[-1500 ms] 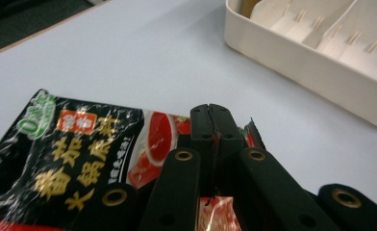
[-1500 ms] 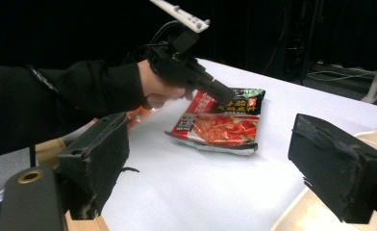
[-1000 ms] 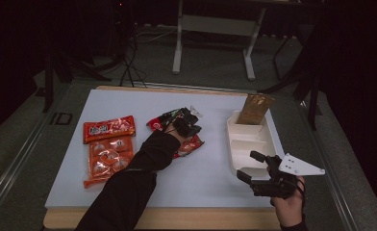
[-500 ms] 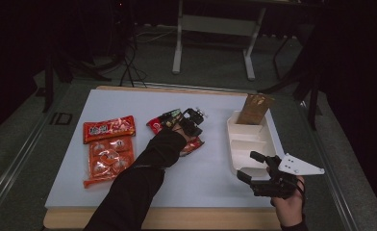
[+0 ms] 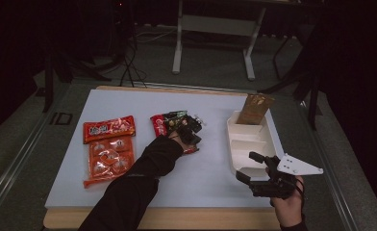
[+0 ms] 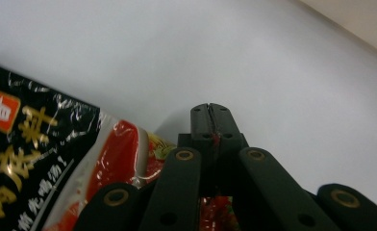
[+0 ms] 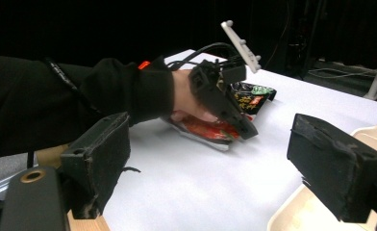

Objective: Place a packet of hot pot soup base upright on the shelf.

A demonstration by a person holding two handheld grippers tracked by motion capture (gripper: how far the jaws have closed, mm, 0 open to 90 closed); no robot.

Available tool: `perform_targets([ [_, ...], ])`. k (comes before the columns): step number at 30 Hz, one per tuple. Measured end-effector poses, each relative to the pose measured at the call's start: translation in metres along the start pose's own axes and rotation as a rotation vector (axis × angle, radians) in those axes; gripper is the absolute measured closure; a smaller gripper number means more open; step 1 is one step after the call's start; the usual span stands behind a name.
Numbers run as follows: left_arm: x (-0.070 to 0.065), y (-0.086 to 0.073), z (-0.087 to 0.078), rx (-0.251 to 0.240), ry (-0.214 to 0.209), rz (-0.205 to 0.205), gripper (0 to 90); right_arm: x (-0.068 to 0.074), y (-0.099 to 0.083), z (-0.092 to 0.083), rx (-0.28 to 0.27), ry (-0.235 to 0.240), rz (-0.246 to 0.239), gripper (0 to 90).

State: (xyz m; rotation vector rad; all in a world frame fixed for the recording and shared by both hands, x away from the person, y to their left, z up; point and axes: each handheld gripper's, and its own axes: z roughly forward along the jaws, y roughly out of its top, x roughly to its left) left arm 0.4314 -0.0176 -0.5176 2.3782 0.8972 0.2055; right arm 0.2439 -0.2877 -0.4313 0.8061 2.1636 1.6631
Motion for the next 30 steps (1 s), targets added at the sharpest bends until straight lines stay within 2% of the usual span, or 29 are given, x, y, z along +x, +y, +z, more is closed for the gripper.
perform_targets([
  [7, -0.008, -0.011, -0.007, 0.016, 0.0, 0.015, 90.0, 0.0, 0.0, 0.001, 0.005, 0.004, 0.001, 14.9],
  [14, -0.006, -0.025, -0.017, 0.013, -0.035, -0.005, 90.0, 0.001, 0.001, 0.002, 0.006, 0.003, -0.001, 14.9],
  [17, -0.006, -0.029, -0.02, -0.012, -0.051, -0.02, 90.0, 0.002, 0.001, 0.002, 0.006, 0.004, -0.001, 14.9],
  [19, -0.005, -0.032, -0.023, -0.034, -0.062, -0.008, 90.0, 0.002, 0.001, 0.003, 0.009, 0.005, -0.005, 14.9],
  [21, -0.002, -0.033, -0.03, -0.073, -0.079, -0.034, 90.0, 0.003, 0.002, 0.004, 0.011, 0.01, -0.007, 14.9],
  [23, 0.002, -0.033, -0.04, -0.107, -0.065, -0.036, 90.0, 0.004, 0.002, 0.005, 0.015, 0.011, -0.014, 14.9],
  [25, 0.009, -0.032, -0.052, -0.135, -0.032, -0.041, 90.0, 0.004, 0.002, 0.006, 0.019, 0.015, -0.011, 14.9],
  [26, 0.015, -0.033, -0.058, -0.145, -0.016, -0.058, 89.9, 0.004, 0.001, 0.007, 0.021, 0.015, -0.013, 14.9],
  [30, 0.038, -0.037, -0.075, -0.166, 0.033, -0.118, 79.5, 0.005, 0.002, 0.008, 0.022, 0.017, -0.018, 14.9],
])
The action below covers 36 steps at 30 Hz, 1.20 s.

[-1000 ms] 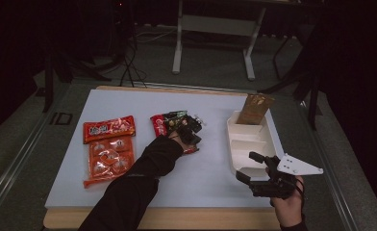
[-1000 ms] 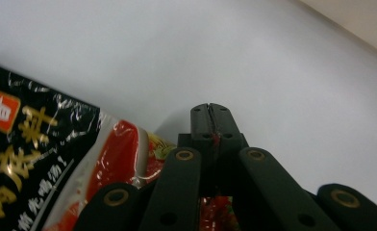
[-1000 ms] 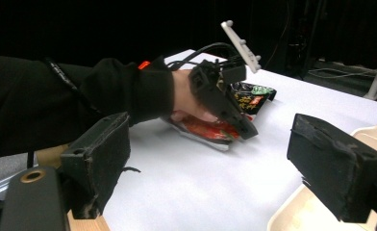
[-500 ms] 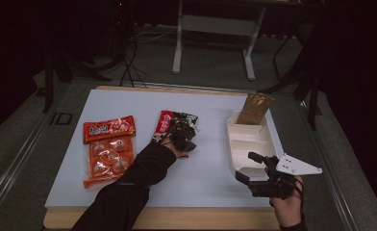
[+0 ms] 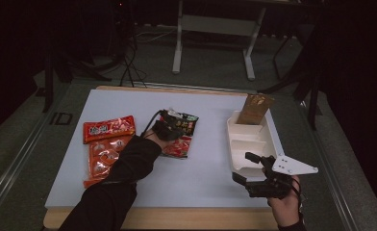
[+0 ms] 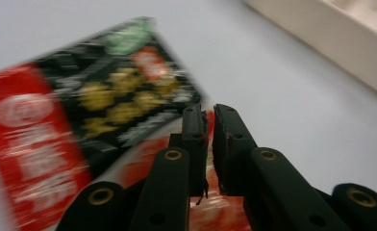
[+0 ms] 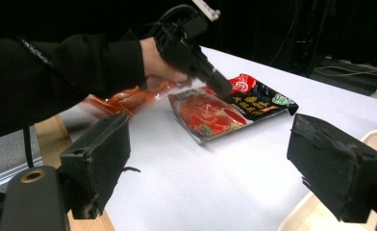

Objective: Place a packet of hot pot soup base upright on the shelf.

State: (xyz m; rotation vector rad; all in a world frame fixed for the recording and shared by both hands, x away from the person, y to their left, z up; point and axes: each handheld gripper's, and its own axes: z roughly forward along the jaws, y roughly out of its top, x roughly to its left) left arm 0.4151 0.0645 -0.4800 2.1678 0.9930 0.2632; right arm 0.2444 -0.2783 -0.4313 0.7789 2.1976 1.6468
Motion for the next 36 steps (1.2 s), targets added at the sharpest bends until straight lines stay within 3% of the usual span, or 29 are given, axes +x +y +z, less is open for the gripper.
perform_targets([
  [2, 0.014, -0.003, -0.006, -0.005, 0.019, -0.041, 71.9, 0.0, 0.0, 0.0, -0.004, 0.003, -0.005, 14.9],
  [6, 0.034, -0.01, -0.009, -0.008, 0.055, -0.086, 59.4, 0.001, 0.0, 0.001, 0.003, 0.005, -0.008, 14.9],
  [11, 0.058, -0.019, -0.003, -0.006, 0.096, -0.149, 53.3, 0.001, -0.001, 0.004, 0.012, 0.01, -0.011, 14.9],
  [13, 0.063, -0.02, 0.0, -0.022, 0.088, -0.186, 53.2, 0.001, -0.001, 0.004, 0.014, 0.012, -0.013, 14.9],
  [16, 0.071, -0.017, 0.005, -0.024, 0.117, -0.192, 53.2, 0.001, -0.002, 0.005, 0.018, 0.015, -0.013, 14.9],
  [21, 0.078, -0.013, 0.014, -0.003, 0.107, -0.2, 52.3, -0.001, -0.004, 0.006, 0.025, 0.017, -0.005, 14.9],
  [27, 0.085, -0.01, 0.026, 0.022, 0.16, -0.216, 51.6, -0.001, -0.005, 0.007, 0.031, 0.018, -0.005, 14.9],
  [31, 0.093, -0.009, 0.031, 0.009, 0.151, -0.238, 51.6, 0.0, -0.005, 0.007, 0.032, 0.018, -0.006, 14.9],
  [36, 0.1, -0.011, 0.042, 0.027, 0.127, -0.271, 51.0, -0.002, -0.006, 0.007, 0.035, 0.019, 0.0, 14.9],
])
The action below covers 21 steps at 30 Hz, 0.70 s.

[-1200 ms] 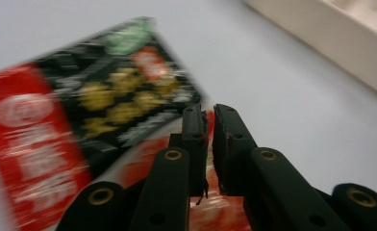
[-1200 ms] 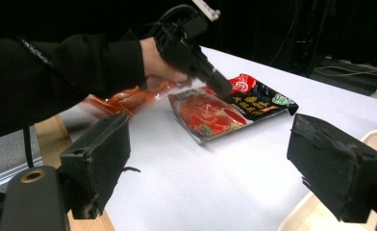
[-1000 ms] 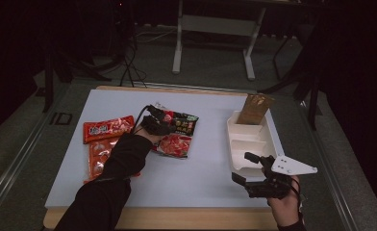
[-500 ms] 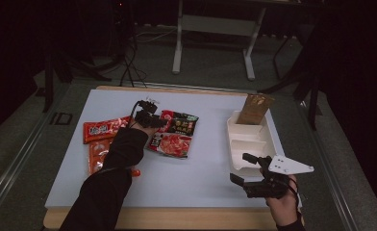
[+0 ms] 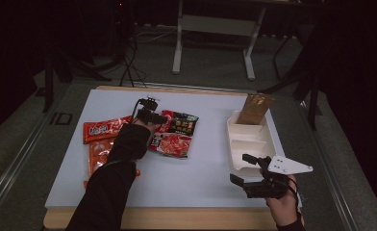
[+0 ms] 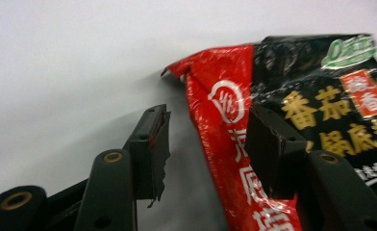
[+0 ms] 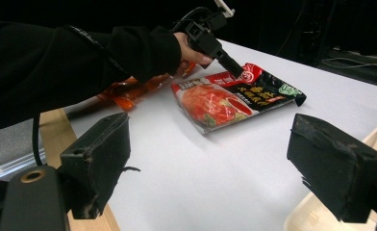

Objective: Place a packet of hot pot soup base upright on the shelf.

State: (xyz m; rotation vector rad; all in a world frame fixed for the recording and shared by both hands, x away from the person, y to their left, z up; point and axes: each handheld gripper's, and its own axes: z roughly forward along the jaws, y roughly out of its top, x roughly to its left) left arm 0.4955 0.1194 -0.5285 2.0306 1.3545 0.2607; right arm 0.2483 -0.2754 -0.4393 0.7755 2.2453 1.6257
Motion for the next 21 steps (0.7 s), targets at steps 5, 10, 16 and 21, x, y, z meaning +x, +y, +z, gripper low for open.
perform_targets([
  [5, -0.004, -0.001, 0.008, 0.007, -0.047, 0.015, 53.4, 0.0, 0.0, 0.0, 0.0, 0.0, 0.002, 14.9],
  [10, -0.007, 0.002, 0.013, 0.023, -0.043, 0.015, 53.6, -0.001, -0.001, 0.001, 0.007, 0.003, 0.004, 14.9],
  [16, -0.004, 0.006, 0.014, 0.049, -0.061, -0.005, 66.2, -0.002, -0.002, 0.002, 0.013, 0.008, 0.008, 15.0],
  [21, -0.011, 0.009, 0.015, 0.062, -0.01, 0.013, 80.3, -0.003, -0.003, 0.003, 0.011, 0.015, 0.014, 15.0],
])
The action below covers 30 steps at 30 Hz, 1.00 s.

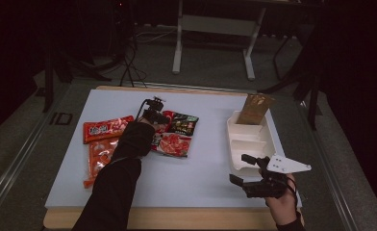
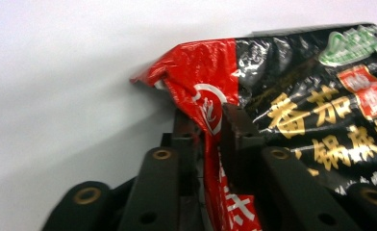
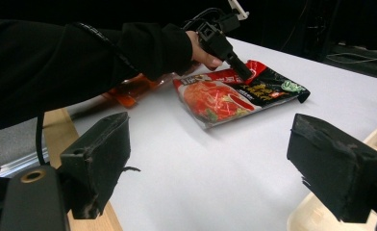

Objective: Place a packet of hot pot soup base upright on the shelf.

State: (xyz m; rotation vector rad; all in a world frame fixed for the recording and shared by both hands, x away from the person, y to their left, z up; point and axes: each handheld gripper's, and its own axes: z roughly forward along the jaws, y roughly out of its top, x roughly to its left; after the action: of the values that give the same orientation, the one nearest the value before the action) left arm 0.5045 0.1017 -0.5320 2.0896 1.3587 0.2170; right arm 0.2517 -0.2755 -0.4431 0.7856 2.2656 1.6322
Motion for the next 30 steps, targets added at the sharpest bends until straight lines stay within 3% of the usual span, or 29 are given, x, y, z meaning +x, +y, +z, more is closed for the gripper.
perform_targets([
  [2, 0.0, 0.0, -0.001, -0.003, 0.009, -0.007, 84.8, 0.0, 0.0, 0.0, -0.001, 0.001, 0.002, 14.9],
  [3, -0.005, -0.001, -0.003, -0.014, 0.038, 0.02, 85.9, 0.0, 0.0, 0.0, -0.003, 0.001, 0.001, 14.9],
  [4, -0.005, -0.001, -0.003, -0.014, 0.038, 0.02, 86.9, 0.0, 0.0, 0.0, -0.003, 0.001, 0.001, 14.9],
  [6, -0.012, -0.002, -0.006, -0.041, 0.077, 0.014, 87.7, 0.0, 0.001, -0.001, -0.006, 0.002, 0.003, 15.0],
  [11, -0.016, -0.003, -0.017, -0.085, 0.082, 0.008, 88.2, 0.002, 0.002, -0.001, -0.012, 0.0, -0.005, 15.0],
  [19, -0.022, -0.004, -0.043, -0.156, 0.037, 0.015, 88.6, 0.005, 0.005, -0.002, -0.014, -0.017, -0.029, 15.0],
  [21, -0.028, -0.004, -0.05, -0.169, 0.03, 0.045, 88.6, 0.006, 0.006, -0.003, -0.021, -0.02, -0.028, 14.9],
  [24, -0.031, -0.004, -0.056, -0.192, 0.018, 0.042, 88.7, 0.006, 0.008, -0.005, -0.032, -0.032, -0.031, 14.9],
  [26, -0.035, -0.005, -0.065, -0.228, -0.01, 0.044, 88.7, 0.006, 0.008, -0.007, -0.04, -0.038, -0.029, 15.0],
  [30, -0.039, -0.005, -0.073, -0.256, -0.038, 0.048, 88.7, 0.005, 0.009, -0.01, -0.05, -0.05, -0.02, 14.9],
])
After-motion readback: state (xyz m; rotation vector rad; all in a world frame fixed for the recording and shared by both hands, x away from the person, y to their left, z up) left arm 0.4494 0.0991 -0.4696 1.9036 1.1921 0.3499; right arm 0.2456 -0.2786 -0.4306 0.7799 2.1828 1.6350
